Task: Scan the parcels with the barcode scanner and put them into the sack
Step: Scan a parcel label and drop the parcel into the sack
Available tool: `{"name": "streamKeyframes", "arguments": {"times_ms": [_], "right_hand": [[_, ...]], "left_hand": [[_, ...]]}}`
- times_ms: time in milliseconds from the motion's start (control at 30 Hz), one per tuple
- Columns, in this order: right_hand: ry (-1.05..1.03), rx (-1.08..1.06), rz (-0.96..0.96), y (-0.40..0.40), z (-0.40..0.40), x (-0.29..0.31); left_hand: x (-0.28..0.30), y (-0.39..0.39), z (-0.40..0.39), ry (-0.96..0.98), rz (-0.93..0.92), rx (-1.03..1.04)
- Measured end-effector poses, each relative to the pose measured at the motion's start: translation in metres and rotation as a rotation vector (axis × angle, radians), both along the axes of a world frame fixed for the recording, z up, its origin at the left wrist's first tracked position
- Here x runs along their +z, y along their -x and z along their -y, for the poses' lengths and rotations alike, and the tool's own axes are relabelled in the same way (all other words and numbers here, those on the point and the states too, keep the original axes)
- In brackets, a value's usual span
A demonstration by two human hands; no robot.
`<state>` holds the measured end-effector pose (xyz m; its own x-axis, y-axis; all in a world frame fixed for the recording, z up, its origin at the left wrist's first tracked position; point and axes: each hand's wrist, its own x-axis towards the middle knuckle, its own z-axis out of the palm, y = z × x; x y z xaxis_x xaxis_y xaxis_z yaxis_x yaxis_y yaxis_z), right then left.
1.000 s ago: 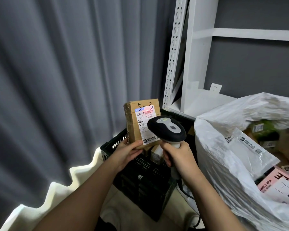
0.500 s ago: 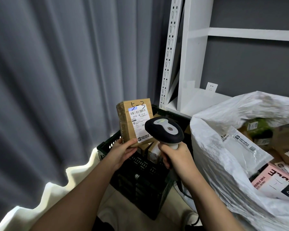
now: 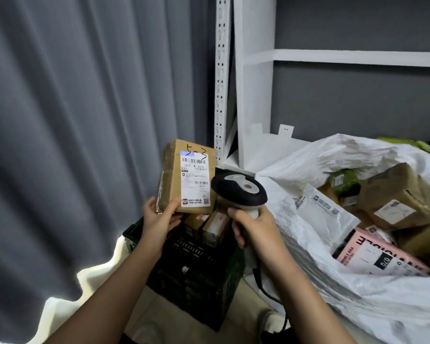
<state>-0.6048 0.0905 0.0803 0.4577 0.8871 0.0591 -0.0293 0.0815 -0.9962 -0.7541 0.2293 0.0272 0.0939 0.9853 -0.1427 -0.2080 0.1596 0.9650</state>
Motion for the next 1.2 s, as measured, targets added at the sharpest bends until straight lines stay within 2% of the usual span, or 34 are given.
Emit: {"name": "streamKeyframes", "arguments": {"times_ms": [133, 267, 467, 667, 767, 867, 967, 1067, 1200], "right_hand": [[-0.057, -0.118, -0.069, -0.032, 0.03, 0.022], [-0.076, -0.235, -0.147, -0.072, 0.065, 0.054], [-0.108, -0.384, -0.142, -0.138, 0.112, 0.077], [-0.095, -0.524, -0.152, -0.183, 0.14, 0.079], [-0.087, -0.539, -0.177, -0.197, 0.143, 0.075], [-0.073, -0.536, -0.168, -0.2, 0.144, 0.072], [-0.051, -0.514, -0.144, -0.194, 0.139, 0.069], [-0.039, -0.422, -0.145, -0.174, 0.125, 0.07], [-0.037, -0.245, -0.163, -0.13, 0.089, 0.075]], "left_hand": [[0.05, -0.036, 0.021, -0.273, -0.115, -0.019], [0.098, -0.106, 0.042, -0.412, -0.315, -0.099], [0.136, -0.223, 0.077, -0.348, -0.527, -0.347], [0.13, -0.305, 0.092, -0.215, -0.74, -0.509], [0.123, -0.327, 0.089, -0.216, -0.811, -0.6], [0.121, -0.334, 0.084, -0.228, -0.797, -0.651], [0.125, -0.319, 0.069, -0.335, -0.839, -0.581], [0.132, -0.279, 0.043, -0.524, -0.881, -0.52], [0.139, -0.204, 0.005, -0.555, -0.851, -0.353]]}}
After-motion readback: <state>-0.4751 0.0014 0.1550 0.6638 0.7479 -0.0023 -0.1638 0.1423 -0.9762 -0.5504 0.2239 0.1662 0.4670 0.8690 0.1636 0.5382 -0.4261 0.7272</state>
